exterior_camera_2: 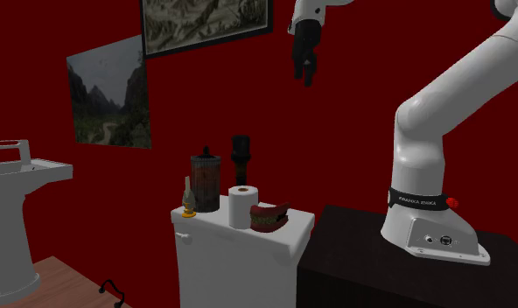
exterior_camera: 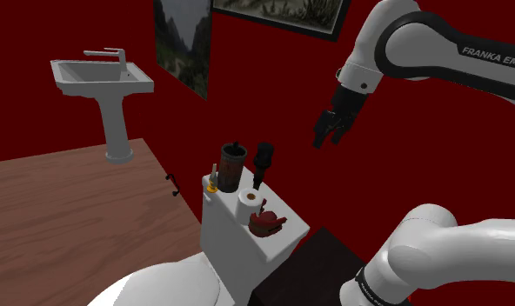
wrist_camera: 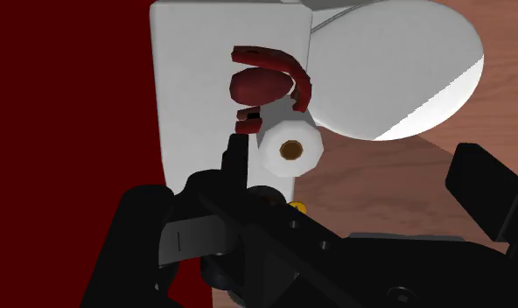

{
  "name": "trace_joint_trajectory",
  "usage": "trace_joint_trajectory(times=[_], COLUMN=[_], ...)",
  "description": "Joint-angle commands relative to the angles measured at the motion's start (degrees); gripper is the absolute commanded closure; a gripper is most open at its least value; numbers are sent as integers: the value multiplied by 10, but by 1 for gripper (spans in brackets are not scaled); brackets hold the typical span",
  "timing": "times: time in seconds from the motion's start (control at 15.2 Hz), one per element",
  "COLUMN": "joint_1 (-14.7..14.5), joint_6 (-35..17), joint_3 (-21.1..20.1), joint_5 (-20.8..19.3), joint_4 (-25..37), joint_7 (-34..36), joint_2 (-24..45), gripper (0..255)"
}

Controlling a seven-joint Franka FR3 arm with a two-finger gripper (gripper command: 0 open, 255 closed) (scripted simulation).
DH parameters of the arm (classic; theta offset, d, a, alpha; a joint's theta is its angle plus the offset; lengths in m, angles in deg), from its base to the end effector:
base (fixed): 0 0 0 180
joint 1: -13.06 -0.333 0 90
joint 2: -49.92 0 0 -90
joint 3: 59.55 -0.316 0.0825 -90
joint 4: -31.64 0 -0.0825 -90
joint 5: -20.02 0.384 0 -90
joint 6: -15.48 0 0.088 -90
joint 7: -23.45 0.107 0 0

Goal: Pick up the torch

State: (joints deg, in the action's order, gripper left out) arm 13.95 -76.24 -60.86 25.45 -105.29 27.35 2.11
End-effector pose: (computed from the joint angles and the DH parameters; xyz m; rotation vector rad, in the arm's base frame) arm 0.2968 0.0142 0.5921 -3.0598 0.1049 -0.0652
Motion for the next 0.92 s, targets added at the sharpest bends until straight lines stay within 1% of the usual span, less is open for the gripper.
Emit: trace_joint_trajectory(times=[0.0,0.4,0.86], joint_1=[0,8,18], joint_6=[0,-111,-224], joint_3=[0,6,13], joint_5=[0,-16,-32], joint_4=[0,-3,31], joint_7=[0,-20,-38], joint_2=[0,102,241], gripper=[0,0,0])
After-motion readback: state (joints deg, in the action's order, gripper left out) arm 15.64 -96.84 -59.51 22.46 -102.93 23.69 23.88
